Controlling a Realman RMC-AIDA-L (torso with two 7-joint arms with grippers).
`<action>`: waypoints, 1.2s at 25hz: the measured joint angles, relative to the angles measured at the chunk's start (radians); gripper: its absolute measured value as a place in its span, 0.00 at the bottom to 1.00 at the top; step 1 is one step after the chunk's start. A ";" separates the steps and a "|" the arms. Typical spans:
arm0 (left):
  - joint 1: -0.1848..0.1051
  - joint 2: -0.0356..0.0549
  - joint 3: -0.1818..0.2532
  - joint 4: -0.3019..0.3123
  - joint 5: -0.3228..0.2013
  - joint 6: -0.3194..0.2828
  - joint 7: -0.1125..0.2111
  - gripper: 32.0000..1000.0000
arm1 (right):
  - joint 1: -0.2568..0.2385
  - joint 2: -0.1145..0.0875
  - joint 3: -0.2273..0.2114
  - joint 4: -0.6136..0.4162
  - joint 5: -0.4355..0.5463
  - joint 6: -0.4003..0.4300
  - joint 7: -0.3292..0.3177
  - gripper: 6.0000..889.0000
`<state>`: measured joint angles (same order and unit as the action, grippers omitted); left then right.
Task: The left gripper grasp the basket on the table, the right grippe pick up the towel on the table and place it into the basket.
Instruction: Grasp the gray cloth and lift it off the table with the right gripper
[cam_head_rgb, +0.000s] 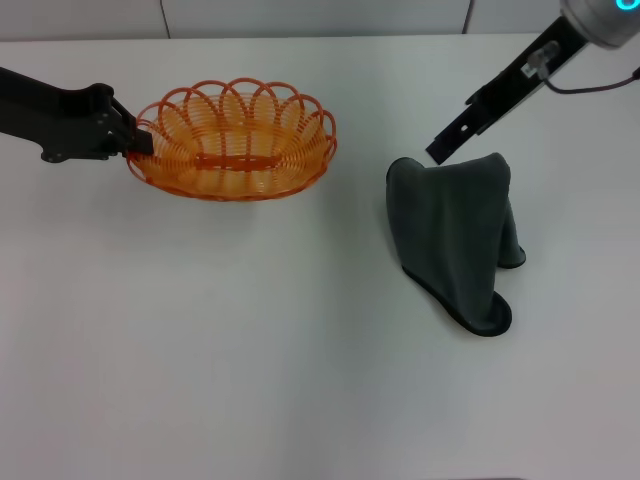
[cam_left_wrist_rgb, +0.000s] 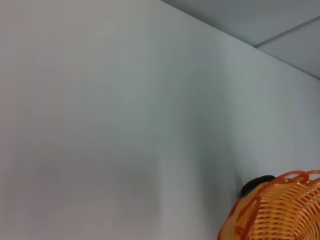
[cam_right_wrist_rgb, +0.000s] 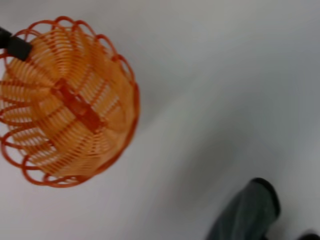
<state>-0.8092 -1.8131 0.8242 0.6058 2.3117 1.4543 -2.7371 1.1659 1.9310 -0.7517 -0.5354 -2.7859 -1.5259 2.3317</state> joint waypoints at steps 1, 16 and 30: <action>0.000 0.0000 0.000 0.000 0.000 0.000 0.000 0.07 | -0.006 -0.006 0.000 0.000 -0.002 0.003 0.002 0.83; -0.006 -0.0068 0.000 -0.007 0.000 -0.001 0.012 0.07 | -0.053 -0.012 0.002 0.065 -0.049 0.119 -0.014 0.82; -0.008 -0.0080 0.001 -0.008 -0.011 -0.008 0.017 0.07 | -0.071 0.017 -0.005 0.172 -0.050 0.281 -0.053 0.81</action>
<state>-0.8176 -1.8211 0.8256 0.5978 2.3011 1.4466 -2.7200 1.0951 1.9480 -0.7572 -0.3638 -2.8354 -1.2450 2.2788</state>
